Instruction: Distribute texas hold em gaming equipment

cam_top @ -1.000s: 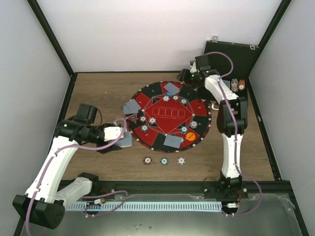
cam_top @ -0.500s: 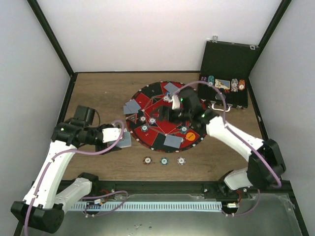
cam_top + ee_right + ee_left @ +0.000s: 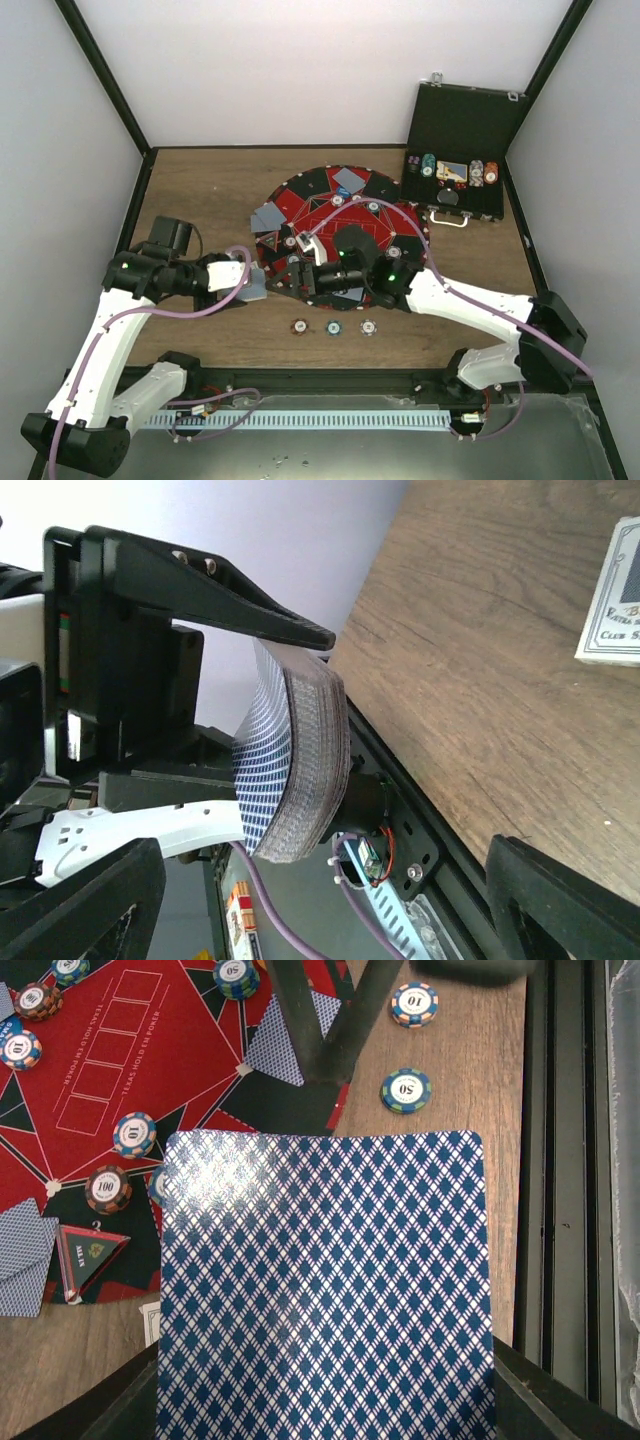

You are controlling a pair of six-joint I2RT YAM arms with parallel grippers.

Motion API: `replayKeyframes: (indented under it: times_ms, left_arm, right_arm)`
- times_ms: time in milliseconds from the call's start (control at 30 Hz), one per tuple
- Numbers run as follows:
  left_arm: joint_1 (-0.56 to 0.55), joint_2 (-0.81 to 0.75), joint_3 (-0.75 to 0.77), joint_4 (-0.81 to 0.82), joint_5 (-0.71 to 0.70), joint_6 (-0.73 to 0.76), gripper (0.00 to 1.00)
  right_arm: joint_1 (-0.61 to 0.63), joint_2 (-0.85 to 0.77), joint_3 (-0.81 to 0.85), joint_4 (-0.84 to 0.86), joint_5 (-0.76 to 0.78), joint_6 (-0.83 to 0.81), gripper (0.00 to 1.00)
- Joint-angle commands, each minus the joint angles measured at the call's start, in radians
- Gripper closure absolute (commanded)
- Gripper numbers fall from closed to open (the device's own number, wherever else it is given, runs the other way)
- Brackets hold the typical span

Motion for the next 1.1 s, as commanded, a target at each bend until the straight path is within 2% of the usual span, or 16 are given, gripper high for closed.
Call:
replayKeyframes:
  times_ms: [0,733,900,1067]
  left_arm:
    - [0.002,-0.012,-0.008,-0.001,0.04,0.008,0.96]
    - [0.002,-0.022,0.0,-0.016,0.029,0.029,0.96]
    - [0.002,-0.021,0.001,-0.021,0.029,0.031,0.96]
    - [0.001,-0.023,0.008,-0.022,0.029,0.034,0.96]
  right_arm:
    - [0.037,0.063,0.063,0.076,-0.011,0.035,0.11]
    - [0.056,0.355,0.224,0.17,-0.122,0.063,0.17]
    - [0.038,0.362,0.203,0.157,-0.108,0.062,0.18]
    - [-0.019,0.322,0.114,0.169,-0.102,0.072,0.24]
